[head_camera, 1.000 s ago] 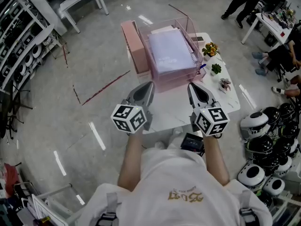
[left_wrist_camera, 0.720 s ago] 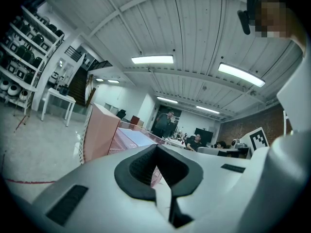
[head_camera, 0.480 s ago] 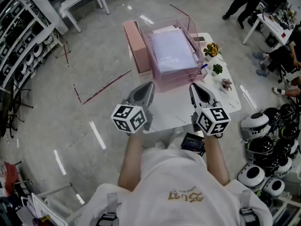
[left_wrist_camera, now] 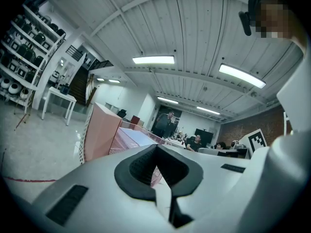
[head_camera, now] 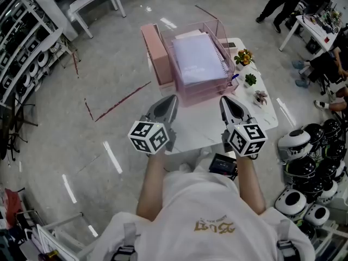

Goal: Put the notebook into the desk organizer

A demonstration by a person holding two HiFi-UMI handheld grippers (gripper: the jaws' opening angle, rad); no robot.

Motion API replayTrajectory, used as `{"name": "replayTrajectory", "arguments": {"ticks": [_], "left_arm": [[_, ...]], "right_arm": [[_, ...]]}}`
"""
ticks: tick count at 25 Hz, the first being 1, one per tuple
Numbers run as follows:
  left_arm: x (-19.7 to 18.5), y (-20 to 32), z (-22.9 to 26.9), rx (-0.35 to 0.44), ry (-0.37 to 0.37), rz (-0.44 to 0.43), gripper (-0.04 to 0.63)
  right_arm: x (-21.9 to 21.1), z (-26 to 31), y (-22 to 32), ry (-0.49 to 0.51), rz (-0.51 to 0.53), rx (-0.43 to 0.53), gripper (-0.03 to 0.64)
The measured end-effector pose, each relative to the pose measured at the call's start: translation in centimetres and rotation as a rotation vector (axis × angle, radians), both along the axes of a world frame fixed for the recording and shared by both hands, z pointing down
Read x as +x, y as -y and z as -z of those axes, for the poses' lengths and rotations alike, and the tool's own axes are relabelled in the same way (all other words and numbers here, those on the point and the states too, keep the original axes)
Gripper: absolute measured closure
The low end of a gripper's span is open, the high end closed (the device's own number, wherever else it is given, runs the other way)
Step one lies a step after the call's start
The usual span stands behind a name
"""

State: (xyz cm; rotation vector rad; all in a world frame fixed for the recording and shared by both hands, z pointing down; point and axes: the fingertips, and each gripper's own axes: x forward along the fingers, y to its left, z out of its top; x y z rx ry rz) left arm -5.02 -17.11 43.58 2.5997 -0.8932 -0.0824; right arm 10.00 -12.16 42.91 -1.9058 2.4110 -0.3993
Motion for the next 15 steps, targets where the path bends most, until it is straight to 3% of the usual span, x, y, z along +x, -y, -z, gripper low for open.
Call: {"name": "replayTrajectory", "arguments": {"ticks": [15], "left_arm": [[-0.68,0.79,-0.19,-0.006,-0.006,0.007,0.58]], "right_arm": [[0.81,-0.14,0.75,0.016,-0.019,-0.001,0.606]]}}
